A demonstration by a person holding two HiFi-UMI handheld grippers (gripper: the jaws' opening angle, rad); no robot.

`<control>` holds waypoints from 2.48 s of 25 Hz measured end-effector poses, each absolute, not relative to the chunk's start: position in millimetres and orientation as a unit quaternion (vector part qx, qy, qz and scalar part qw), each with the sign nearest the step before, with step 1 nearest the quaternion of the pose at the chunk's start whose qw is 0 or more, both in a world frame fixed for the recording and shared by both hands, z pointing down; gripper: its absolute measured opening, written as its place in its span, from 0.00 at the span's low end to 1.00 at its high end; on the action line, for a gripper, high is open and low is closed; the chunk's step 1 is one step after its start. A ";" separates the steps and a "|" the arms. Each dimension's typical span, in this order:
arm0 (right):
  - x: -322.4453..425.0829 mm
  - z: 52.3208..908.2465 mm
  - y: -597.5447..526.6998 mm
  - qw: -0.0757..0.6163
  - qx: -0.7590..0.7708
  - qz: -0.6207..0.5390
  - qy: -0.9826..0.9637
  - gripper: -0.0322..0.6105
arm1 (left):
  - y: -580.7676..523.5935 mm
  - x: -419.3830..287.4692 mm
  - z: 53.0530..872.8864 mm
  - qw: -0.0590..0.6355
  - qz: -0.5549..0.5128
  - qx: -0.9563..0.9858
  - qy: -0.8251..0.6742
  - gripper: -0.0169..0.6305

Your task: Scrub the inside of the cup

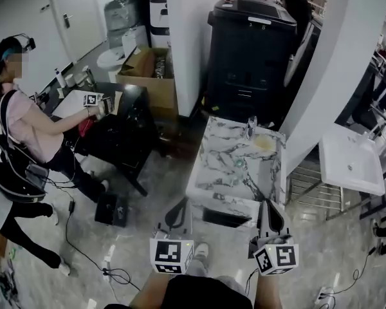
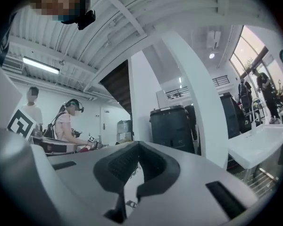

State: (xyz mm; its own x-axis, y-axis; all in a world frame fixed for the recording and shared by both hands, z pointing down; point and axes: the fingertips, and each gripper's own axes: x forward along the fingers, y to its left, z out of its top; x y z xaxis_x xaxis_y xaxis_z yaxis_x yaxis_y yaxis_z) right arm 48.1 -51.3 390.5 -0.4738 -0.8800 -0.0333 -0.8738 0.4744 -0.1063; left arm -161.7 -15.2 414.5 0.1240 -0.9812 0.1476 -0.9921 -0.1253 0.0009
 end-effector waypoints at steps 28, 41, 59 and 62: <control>130.4 408.6 -167.1 0.013 -0.542 -0.064 0.838 0.06 | -157.4 -58.1 461.4 0.091 0.170 0.834 -0.516 0.05; 150.4 441.1 -163.2 -0.025 -0.576 -0.091 0.812 0.06 | -243.6 -7.5 608.7 0.120 0.357 0.858 -0.350 0.31; 130.7 483.2 -176.2 -0.083 -0.575 -0.123 0.805 0.06 | -292.7 3.5 750.2 0.208 0.507 0.782 -0.298 0.08; 125.6 484.8 -180.7 -0.085 -0.571 -0.124 0.807 0.06 | -289.3 3.2 755.5 0.207 0.522 0.774 -0.292 0.08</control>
